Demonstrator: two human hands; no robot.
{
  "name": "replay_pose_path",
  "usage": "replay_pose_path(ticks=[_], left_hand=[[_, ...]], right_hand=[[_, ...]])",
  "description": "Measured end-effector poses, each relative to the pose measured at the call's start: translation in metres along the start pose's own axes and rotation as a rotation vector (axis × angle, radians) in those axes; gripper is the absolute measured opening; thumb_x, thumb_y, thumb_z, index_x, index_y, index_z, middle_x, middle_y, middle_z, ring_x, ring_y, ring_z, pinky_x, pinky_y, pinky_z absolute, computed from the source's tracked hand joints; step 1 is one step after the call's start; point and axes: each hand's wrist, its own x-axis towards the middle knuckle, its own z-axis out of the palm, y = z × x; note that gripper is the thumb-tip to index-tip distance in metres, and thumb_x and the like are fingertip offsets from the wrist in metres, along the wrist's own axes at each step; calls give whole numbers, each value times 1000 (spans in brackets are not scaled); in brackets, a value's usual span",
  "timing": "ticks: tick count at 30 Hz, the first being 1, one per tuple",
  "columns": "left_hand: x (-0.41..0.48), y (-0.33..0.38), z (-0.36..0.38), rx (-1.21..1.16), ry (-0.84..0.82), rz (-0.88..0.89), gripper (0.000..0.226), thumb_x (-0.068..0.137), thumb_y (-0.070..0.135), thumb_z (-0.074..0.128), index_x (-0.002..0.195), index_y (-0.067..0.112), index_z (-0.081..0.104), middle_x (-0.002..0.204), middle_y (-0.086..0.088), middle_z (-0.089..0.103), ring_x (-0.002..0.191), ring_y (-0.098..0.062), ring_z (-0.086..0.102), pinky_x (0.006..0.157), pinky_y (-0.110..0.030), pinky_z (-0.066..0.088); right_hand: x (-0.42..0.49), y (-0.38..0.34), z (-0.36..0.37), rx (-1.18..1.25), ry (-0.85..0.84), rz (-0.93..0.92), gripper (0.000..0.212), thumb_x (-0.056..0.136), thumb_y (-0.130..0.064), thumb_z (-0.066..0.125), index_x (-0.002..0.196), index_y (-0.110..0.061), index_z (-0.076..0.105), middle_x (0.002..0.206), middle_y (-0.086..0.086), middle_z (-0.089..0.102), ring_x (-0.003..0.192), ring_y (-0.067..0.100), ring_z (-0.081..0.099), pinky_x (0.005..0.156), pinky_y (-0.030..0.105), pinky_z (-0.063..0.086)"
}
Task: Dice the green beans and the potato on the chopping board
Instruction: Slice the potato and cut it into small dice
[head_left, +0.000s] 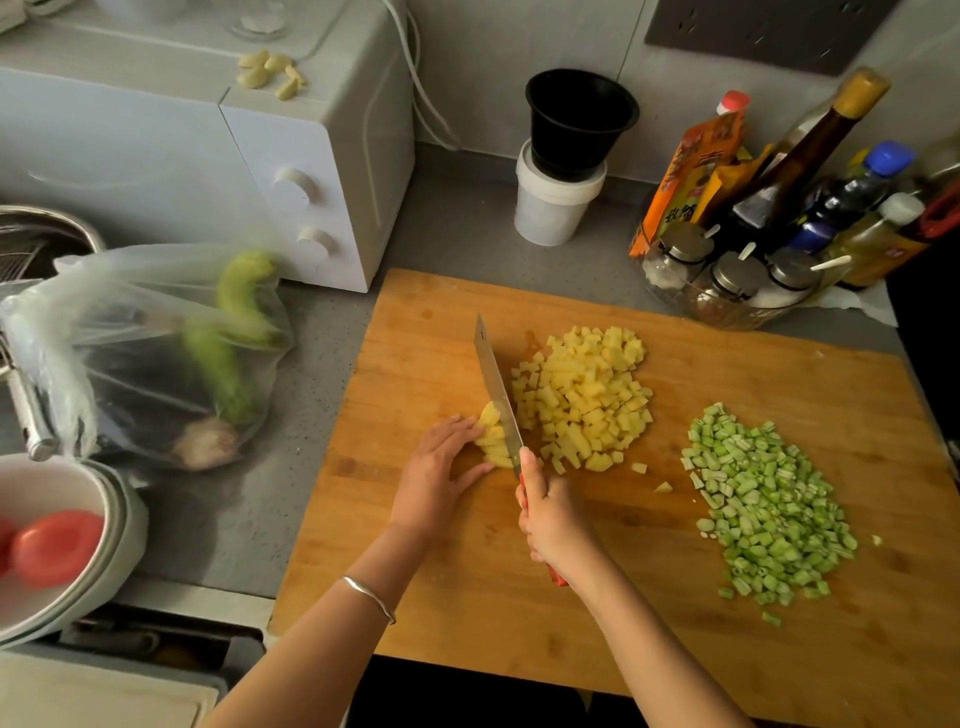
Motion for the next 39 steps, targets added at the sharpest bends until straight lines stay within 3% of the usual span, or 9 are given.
replay_pose_path(ticks=[2, 6, 11, 14, 20, 24, 28, 39], left_hand=[[-1, 1, 0, -12, -1, -7, 50, 80, 44, 63, 122, 16, 62, 128, 0, 60, 127, -13, 47, 108, -30, 36], [-1, 0, -1, -14, 6, -11, 50, 81, 45, 62, 123, 16, 61, 128, 1, 59, 128, -12, 46, 108, -28, 36], [0, 1, 0, -4, 21, -5, 47, 79, 37, 69, 121, 16, 62, 127, 0, 60, 126, -13, 48, 107, -31, 38], [-1, 1, 0, 5, 13, -6, 51, 80, 45, 62, 123, 17, 60, 129, 2, 59, 127, -11, 46, 108, -30, 37], [-2, 0, -1, -8, 50, 2, 48, 79, 41, 68, 120, 17, 60, 126, 4, 59, 128, -11, 44, 108, -22, 32], [-8, -1, -1, 7, 86, 9, 42, 82, 40, 64, 116, 16, 64, 120, 1, 63, 124, -13, 49, 105, -34, 41], [-10, -1, 0, 8, 95, 8, 42, 82, 40, 63, 116, 16, 65, 119, 1, 64, 124, -12, 48, 107, -38, 39], [-10, -3, 1, 0, 99, -6, 44, 79, 44, 65, 113, 16, 67, 120, 2, 64, 125, -5, 46, 111, -21, 25]], right_hand=[[-2, 6, 3, -75, 39, -40, 61, 87, -69, 22, 56, -18, 37, 38, -9, 31, 36, 10, 29, 44, 27, 23], [-2, 7, 4, -190, 35, -78, 58, 94, -62, 23, 58, -20, 39, 45, -9, 35, 37, 7, 32, 43, 23, 25], [10, -13, -19, 182, -90, 93, 55, 96, -62, 32, 69, -16, 43, 47, -5, 32, 35, 9, 27, 36, 21, 22], [10, -12, -25, 229, -86, 62, 54, 95, -61, 34, 69, -15, 43, 46, -4, 33, 35, 9, 27, 37, 19, 22], [-7, -5, -20, 183, -96, -100, 53, 94, -60, 33, 69, -13, 41, 50, -2, 26, 39, 11, 22, 40, 23, 16], [-11, -9, -17, 150, -119, -114, 53, 97, -57, 33, 69, -13, 42, 50, -2, 26, 39, 10, 23, 39, 23, 17], [-5, -4, -12, 33, -90, -109, 56, 95, -62, 31, 66, -16, 42, 46, -6, 31, 39, 9, 28, 43, 26, 23], [7, 0, -2, -35, -69, -37, 58, 95, -65, 25, 62, -18, 37, 41, -8, 30, 38, 12, 27, 46, 29, 23]])
